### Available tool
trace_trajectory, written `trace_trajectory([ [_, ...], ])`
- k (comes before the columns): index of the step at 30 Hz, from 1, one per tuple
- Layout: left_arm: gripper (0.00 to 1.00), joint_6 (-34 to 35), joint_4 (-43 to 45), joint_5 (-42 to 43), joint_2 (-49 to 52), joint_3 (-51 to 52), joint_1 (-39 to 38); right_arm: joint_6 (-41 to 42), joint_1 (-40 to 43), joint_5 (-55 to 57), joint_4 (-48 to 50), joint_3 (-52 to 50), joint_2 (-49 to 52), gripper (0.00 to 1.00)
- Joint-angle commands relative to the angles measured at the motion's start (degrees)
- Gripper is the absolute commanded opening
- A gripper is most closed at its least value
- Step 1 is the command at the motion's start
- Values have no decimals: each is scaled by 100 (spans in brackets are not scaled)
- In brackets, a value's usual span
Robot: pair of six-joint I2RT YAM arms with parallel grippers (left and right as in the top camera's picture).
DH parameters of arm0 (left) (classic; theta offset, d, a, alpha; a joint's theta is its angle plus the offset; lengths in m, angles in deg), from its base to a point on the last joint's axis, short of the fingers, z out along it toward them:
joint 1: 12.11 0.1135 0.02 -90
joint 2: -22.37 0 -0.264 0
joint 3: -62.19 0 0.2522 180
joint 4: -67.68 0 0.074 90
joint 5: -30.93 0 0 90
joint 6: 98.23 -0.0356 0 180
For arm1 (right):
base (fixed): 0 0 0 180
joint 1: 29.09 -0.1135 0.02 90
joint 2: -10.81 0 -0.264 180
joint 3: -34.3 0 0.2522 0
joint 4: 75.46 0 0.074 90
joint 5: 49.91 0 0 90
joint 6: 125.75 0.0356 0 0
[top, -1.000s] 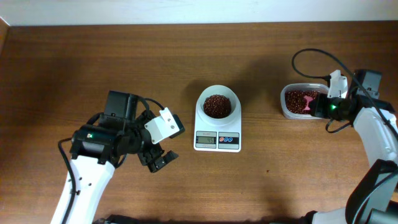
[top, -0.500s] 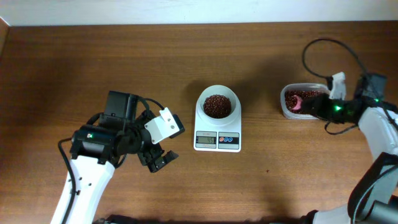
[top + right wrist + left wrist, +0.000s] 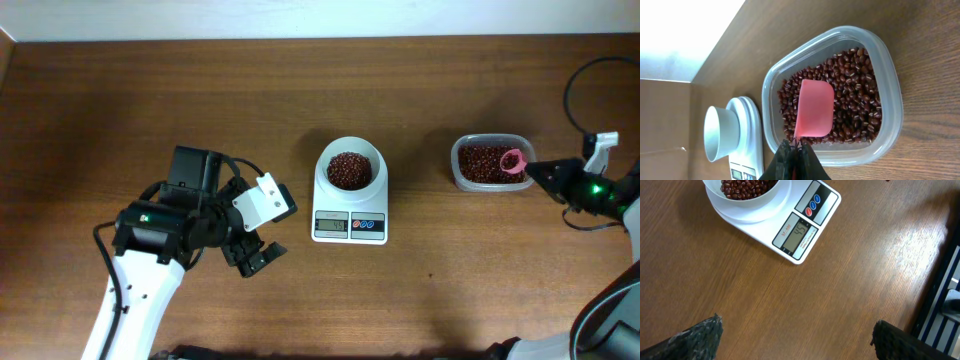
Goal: Scoop and weigh 50g on scale
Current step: 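Return the empty scoop with the right gripper into the bean tub, then lift the filled scoop and carry it over the scale bowl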
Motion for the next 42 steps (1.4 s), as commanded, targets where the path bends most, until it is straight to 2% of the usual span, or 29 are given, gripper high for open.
trace_trajectory([
  [1, 99, -94, -9, 63, -9, 13, 24, -595, -310, -105, -85, 22, 50, 4],
  [2, 99, -94, -9, 63, -9, 13, 24, -890, -304, -411, -52, 22, 50, 4],
  [5, 99, -94, -9, 63, -9, 13, 24, -426, -262, 710, -170, 22, 50, 4],
  [9, 99, -92, -9, 63, -9, 13, 24, -664, -223, -428, -87, 22, 50, 4],
  [11, 99, -94, -9, 63, -9, 13, 24, -363, -96, -680, -103, 22, 50, 4],
  [17, 99, -92, -9, 63, -9, 13, 24, -361, -98, -1904, -111, 22, 50, 4],
  [25, 99, -94, -9, 63, -9, 13, 24, -363, -1462, -2111, -52, 22, 50, 4],
  [33, 99, -94, -9, 63, -9, 13, 24, -361, -3032, -2022, 859, 24, 50, 4],
  [37, 99, -92, -9, 63, -9, 13, 24, -363, -3624, -909, 1139, 24, 50, 4],
  [42, 99, -92, -9, 63, -9, 13, 24, -363, -4004, -625, 1661, 24, 46, 4],
])
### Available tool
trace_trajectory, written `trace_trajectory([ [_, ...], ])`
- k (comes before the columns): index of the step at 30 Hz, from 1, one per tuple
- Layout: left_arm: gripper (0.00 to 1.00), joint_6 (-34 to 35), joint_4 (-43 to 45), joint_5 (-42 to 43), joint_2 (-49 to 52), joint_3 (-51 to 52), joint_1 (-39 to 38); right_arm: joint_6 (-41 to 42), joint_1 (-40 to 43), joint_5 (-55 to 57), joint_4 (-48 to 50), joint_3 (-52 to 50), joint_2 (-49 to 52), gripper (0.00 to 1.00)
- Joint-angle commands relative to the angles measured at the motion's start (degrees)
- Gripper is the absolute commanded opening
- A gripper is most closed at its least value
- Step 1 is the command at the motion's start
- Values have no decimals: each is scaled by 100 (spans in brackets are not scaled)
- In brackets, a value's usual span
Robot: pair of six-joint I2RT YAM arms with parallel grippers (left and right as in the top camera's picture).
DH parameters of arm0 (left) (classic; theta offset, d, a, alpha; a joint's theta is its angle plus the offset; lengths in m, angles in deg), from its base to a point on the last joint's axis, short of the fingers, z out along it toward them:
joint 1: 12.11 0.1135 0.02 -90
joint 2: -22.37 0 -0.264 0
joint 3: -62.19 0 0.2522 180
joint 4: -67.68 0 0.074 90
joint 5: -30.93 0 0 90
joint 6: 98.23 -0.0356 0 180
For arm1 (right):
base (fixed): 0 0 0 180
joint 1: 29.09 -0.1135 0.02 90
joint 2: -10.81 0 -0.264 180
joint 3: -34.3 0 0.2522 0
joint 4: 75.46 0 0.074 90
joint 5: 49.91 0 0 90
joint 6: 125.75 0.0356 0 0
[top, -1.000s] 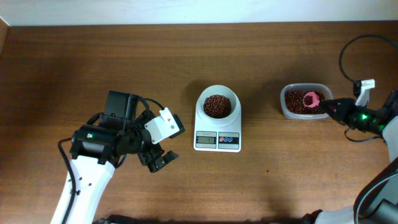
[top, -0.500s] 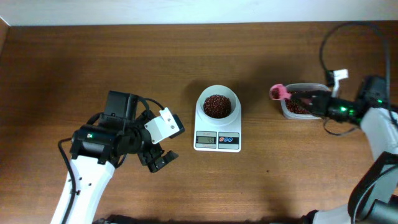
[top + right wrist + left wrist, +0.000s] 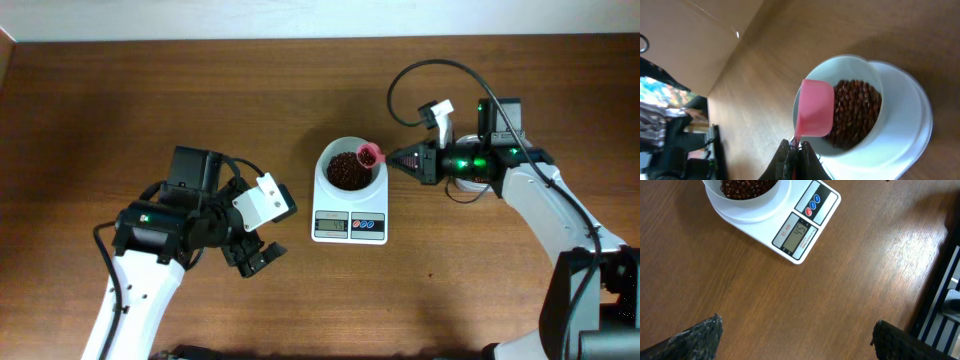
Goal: Scoop and weigh 50g on scale
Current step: 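Lift the filled scoop and carry it over the scale bowl, then tilt the scoop over the white bowl to add a few beans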
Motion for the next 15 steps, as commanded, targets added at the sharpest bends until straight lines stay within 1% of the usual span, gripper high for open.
trace_trajectory([
  [1, 99, -92, -4, 63, -9, 11, 24, -59, -256, 348, 304, 24, 22, 4],
  [3, 99, -92, -4, 63, -9, 11, 24, -57, -297, 688, 302, 24, 22, 4],
  [5, 99, -94, -4, 63, -9, 11, 24, -199, -306, 131, 387, 24, 17, 4],
  [6, 99, -94, -4, 63, -9, 11, 24, -219, -308, 238, 455, 24, 17, 4],
  [7, 99, -92, -4, 63, -9, 11, 24, -87, -308, 922, 411, 24, 17, 4],
  [8, 99, -94, -4, 63, -9, 11, 24, -20, -319, 841, 411, 24, 17, 4],
  [9, 99, -92, -4, 63, -9, 11, 24, -264, -367, 339, 474, 24, 17, 4],
  [10, 99, -92, -4, 63, -9, 11, 24, -461, -402, 223, 522, 24, 17, 4],
  [11, 99, -94, -4, 63, -9, 11, 24, -444, -439, 1008, 531, 24, 17, 4],
  [12, 99, -94, -4, 63, -9, 11, 24, -260, -455, 1449, 509, 24, 17, 4],
  [14, 99, -94, -4, 63, -9, 11, 24, -326, -481, 1003, 599, 24, 17, 4],
  [15, 99, -92, -4, 63, -9, 11, 24, -402, -485, 1311, 601, 24, 17, 4],
])
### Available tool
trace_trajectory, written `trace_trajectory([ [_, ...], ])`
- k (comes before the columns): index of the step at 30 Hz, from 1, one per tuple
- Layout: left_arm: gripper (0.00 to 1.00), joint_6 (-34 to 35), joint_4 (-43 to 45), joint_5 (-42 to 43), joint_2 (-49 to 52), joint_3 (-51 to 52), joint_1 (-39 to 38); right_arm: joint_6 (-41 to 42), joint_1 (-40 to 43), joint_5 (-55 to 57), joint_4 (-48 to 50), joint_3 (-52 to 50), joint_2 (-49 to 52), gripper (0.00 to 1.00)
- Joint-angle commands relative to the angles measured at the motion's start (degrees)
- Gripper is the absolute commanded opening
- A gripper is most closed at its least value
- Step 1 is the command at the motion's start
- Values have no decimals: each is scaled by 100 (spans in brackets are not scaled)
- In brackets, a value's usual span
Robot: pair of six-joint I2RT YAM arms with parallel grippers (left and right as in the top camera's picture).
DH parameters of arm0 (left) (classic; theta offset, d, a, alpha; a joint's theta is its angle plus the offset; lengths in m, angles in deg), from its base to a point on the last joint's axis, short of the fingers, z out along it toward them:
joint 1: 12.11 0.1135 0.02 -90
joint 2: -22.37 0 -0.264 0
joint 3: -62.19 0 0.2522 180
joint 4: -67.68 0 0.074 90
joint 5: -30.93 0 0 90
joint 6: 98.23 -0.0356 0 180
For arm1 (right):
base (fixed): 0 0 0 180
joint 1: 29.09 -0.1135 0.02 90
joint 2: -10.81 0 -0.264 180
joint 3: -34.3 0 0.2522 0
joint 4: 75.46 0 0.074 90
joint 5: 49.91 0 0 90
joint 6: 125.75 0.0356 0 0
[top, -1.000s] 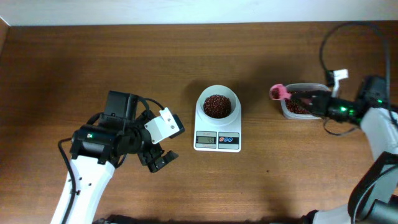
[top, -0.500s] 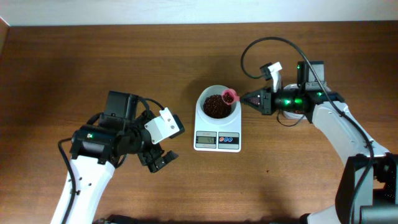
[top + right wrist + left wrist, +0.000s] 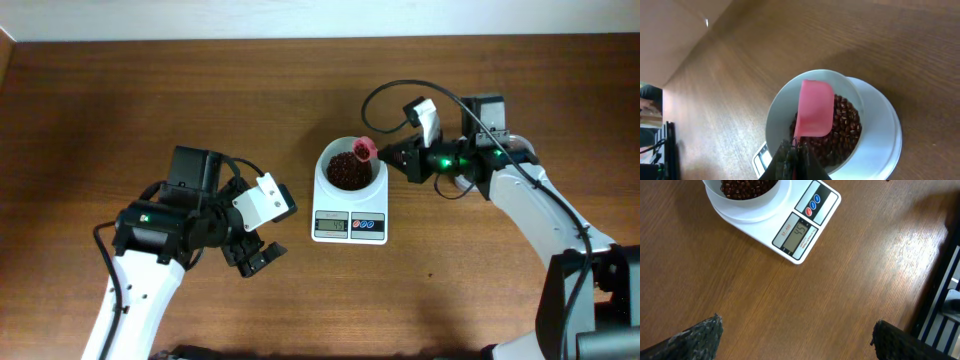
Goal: Scoop and weigh 50g on scale
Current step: 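Tilt the scoop over the white bowl to add a few beans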
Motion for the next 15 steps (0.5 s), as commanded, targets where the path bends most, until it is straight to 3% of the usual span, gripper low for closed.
trace_trajectory([
  [1, 99, -94, -7, 63, -9, 11, 24, -98, -61, 621, -2, 24, 15, 4],
  [3, 99, -92, -7, 63, -9, 11, 24, -361, -63, -162, 133, 24, 11, 4],
  [5, 99, -94, -7, 63, -9, 11, 24, -199, -61, 616, 90, 24, 7, 4],
  [7, 99, -94, -7, 63, -9, 11, 24, -431, -63, -238, 219, 24, -7, 4],
  [9, 99, -92, -7, 63, -9, 11, 24, -247, -61, 570, 138, 24, -9, 4],
  [10, 99, -94, -7, 63, -9, 11, 24, -280, -63, -15, 201, 24, -13, 4],
  [12, 99, -94, -7, 63, -9, 11, 24, -269, -63, 435, 177, 24, -13, 4],
  [14, 99, -94, -9, 63, -9, 11, 24, -328, -63, -334, 251, 24, -35, 4],
  [15, 99, -94, -7, 63, -9, 11, 24, -446, -85, 22, 245, 24, -31, 4],
])
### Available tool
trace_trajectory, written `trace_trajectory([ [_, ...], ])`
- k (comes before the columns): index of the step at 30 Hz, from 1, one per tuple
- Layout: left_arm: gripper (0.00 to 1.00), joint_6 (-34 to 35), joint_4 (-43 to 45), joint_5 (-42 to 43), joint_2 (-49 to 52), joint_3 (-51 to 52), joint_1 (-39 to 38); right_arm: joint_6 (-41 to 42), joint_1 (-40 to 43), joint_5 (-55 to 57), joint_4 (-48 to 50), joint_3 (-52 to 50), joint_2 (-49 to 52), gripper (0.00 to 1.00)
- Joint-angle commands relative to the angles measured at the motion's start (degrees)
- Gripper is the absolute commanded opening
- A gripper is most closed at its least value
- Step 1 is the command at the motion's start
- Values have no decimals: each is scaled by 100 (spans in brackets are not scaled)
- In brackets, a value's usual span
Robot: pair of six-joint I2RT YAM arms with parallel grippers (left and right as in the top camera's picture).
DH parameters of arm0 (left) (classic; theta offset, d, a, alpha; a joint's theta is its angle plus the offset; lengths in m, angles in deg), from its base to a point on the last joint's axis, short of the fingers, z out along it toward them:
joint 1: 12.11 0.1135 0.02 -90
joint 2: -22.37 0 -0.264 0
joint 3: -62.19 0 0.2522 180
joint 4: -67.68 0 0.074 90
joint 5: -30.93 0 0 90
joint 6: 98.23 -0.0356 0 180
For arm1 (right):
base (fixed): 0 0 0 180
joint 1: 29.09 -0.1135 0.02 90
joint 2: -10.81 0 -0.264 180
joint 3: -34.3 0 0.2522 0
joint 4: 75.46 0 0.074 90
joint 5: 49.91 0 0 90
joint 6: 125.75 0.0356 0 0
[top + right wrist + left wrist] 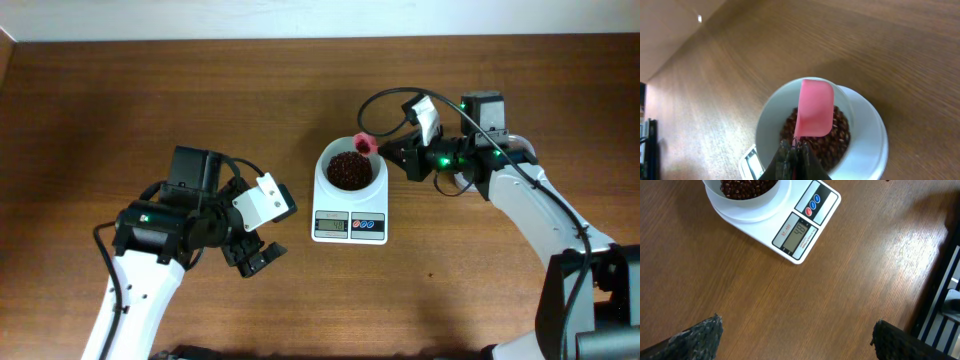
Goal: Scoop and weigh 50g on scale
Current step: 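Tilt the scoop over the white bowl to add a few beans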
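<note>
A white scale (350, 222) at the table's middle carries a white bowl (350, 168) of dark red beans (815, 131). My right gripper (795, 149) is shut on the handle of a pink scoop (814, 109), which hangs over the bowl's far-right rim (363, 143). The scale's display (796, 234) shows in the left wrist view; its digits are hard to read. My left gripper (255, 256) stands open over bare wood to the left of the scale, with nothing between its fingertips (700, 335).
The table's surface is dark brown wood (300, 300). The scale's buttons (812, 206) face the front edge. A black-and-white striped structure (945, 305) shows at the right edge of the left wrist view. The bean tub is out of view.
The scoop has shifted slightly further over the bowl's rim. The scale's display digits have changed. The left arm has not moved.
My right gripper held the pink scoop in the clear tub of beans at the right. Then it held the scoop beside the bowl's right rim. Then the scoop was over the beans in the bowl, and it stays there now. The left gripper stayed open throughout.
</note>
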Motion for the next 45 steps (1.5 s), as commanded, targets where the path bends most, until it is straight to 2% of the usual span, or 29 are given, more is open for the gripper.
trace_trajectory([
  [1, 99, -94, -7, 63, -9, 11, 24, -166, -81, 271, -52, 24, -44, 4],
  [3, 99, -94, -7, 63, -9, 11, 24, -352, -125, -721, 70, 24, -46, 4],
  [5, 99, -94, -7, 63, -9, 11, 24, -595, -149, -201, 74, 24, -46, 4],
  [20, 99, -94, -7, 63, -9, 11, 24, -590, -149, -203, 81, 24, -46, 4],
  [21, 99, -94, -7, 63, -9, 11, 24, -527, -149, -306, 83, 24, -46, 4],
  [22, 99, -92, -7, 63, -9, 11, 24, -538, -144, -861, 111, 24, -46, 4],
  [23, 99, -94, -7, 63, -9, 11, 24, -654, -144, -767, 149, 24, -44, 4],
  [24, 99, -92, -7, 63, -9, 11, 24, -645, -155, 319, 74, 24, -44, 4],
  [25, 99, -92, -7, 63, -9, 11, 24, -527, -160, 560, 37, 24, -44, 4],
  [29, 99, -92, -7, 63, -9, 11, 24, -533, -153, -122, 94, 24, -44, 4],
  [39, 99, -92, -7, 63, -9, 11, 24, -531, -153, -151, 85, 24, -46, 4],
  [41, 99, -92, -7, 63, -9, 11, 24, -638, -136, -994, 238, 24, -46, 4],
  [42, 99, -94, -7, 63, -9, 11, 24, -835, -146, -682, 227, 24, -44, 4],
  [43, 99, -94, -7, 63, -9, 11, 24, -828, -197, 251, 39, 24, -44, 4],
  [45, 99, -94, -7, 63, -9, 11, 24, -831, -284, 409, -114, 24, -44, 4],
])
